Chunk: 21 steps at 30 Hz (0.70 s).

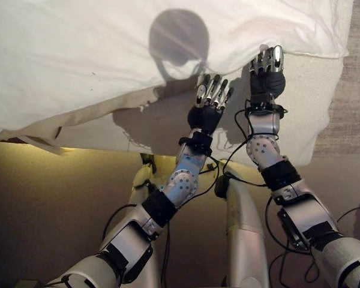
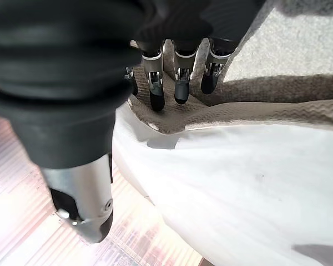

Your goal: Make the bed

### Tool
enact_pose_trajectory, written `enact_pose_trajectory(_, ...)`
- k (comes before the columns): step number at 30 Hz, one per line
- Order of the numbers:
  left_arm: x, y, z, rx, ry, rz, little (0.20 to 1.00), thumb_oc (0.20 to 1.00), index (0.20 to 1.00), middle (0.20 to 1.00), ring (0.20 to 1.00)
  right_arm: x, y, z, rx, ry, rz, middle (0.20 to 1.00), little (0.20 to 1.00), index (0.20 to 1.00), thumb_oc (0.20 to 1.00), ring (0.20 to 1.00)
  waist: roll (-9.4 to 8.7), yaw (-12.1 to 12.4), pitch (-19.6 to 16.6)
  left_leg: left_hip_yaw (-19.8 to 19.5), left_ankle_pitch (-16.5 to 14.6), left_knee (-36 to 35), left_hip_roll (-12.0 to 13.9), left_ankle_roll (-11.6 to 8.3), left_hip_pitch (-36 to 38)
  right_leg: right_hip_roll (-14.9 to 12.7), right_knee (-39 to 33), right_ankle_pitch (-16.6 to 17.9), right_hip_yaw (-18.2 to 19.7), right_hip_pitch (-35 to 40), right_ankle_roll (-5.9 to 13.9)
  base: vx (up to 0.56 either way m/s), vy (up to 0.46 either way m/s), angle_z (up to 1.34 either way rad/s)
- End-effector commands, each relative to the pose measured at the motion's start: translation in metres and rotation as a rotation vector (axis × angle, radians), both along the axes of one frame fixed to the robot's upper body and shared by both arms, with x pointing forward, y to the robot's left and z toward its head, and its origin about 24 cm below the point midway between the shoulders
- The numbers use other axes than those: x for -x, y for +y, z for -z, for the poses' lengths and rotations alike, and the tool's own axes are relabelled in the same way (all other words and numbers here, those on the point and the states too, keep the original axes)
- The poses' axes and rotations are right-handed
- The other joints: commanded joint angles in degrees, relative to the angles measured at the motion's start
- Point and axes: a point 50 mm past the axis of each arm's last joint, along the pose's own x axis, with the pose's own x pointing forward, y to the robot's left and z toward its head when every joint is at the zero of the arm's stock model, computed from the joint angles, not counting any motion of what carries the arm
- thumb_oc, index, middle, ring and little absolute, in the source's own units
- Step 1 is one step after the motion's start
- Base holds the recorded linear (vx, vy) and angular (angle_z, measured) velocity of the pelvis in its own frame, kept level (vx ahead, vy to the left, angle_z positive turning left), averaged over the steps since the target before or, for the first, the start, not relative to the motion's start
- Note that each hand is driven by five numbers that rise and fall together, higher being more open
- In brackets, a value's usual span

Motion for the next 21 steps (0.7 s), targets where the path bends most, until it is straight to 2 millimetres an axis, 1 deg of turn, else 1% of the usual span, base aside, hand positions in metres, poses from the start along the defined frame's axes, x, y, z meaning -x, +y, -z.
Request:
enact_pose_trajectory(1, 0.007, -0.02, -0.02, 0.029, -0.059, 0.056, 1.0, 1.0, 1.0, 1.0, 1.0, 0.016, 0.004, -0.041, -0.012, -0.192, -0.01, 1.0, 1.0, 1.0, 1.0, 1.0, -2.33, 0.31, -1.06, -0.5, -8.68, 5.41, 0.29, 0.55, 1.07, -0.16, 0.68, 5.57, -1.41, -1.47, 5.65, 0.0, 0.0, 0.0)
enact_pose_trajectory(4, 0.008, -0.023, -0.018, 0.029, -0.047, 0.069, 1.0, 1.0, 1.0, 1.0, 1.0, 0.015, 0.005, -0.042, -0.01, -0.192, -0.012, 1.0, 1.0, 1.0, 1.0, 1.0, -2.4, 0.16, -1.06, -0.48, -8.81, 5.57, 0.31, 0.58, 0.93, -0.1, 0.65, 5.61, -1.35, -1.56, 5.66, 0.0, 0.0, 0.0)
enact_pose_trajectory(7, 0.009, -0.027, -0.007, 0.017, -0.01, 0.087, 1.0, 1.0, 1.0, 1.0, 1.0, 0.017, 0.007, -0.044, -0.014, -0.207, -0.018, 1.0, 1.0, 1.0, 1.0, 1.0, -2.59, 0.02, -1.06, -0.4, -8.87, 5.69, 0.34, 0.7, 0.64, 0.08, 0.49, 5.78, -1.19, -1.86, 5.63, 0.0, -0.003, -0.02)
enact_pose_trajectory(9, 0.009, -0.027, -0.005, 0.013, -0.002, 0.086, 1.0, 1.0, 1.0, 1.0, 1.0, 0.017, 0.008, -0.044, -0.014, -0.206, -0.018, 1.0, 1.0, 1.0, 1.0, 1.0, -2.71, 0.03, -1.06, -0.31, -8.85, 5.7, 0.43, 0.64, 0.58, -0.01, 0.46, 5.82, -1.3, -1.92, 5.64, 0.0, -0.009, -0.02)
enact_pose_trajectory(18, 0.005, -0.029, -0.009, 0.02, 0.003, 0.078, 1.0, 1.0, 1.0, 1.0, 1.0, 0.018, 0.011, -0.044, -0.012, -0.207, -0.026, 1.0, 1.0, 1.0, 1.0, 1.0, -3.27, -0.38, -1.06, -0.18, -9.01, 6.27, 0.64, 0.62, 0.29, 0.39, 0.5, 5.91, -1.36, -2.13, 5.57, 0.0, -0.001, -0.01)
enact_pose_trajectory(21, 0.003, -0.03, -0.006, 0.021, 0.022, 0.073, 1.0, 1.0, 1.0, 1.0, 1.0, 0.019, 0.013, -0.046, -0.014, -0.215, -0.035, 1.0, 1.0, 1.0, 1.0, 1.0, -3.5, -0.49, -1.06, -0.15, -9.08, 6.57, 0.79, 0.59, 0.1, 0.51, 0.48, 5.96, -1.32, -2.3, 5.54, 0.0, 0.0, 0.0)
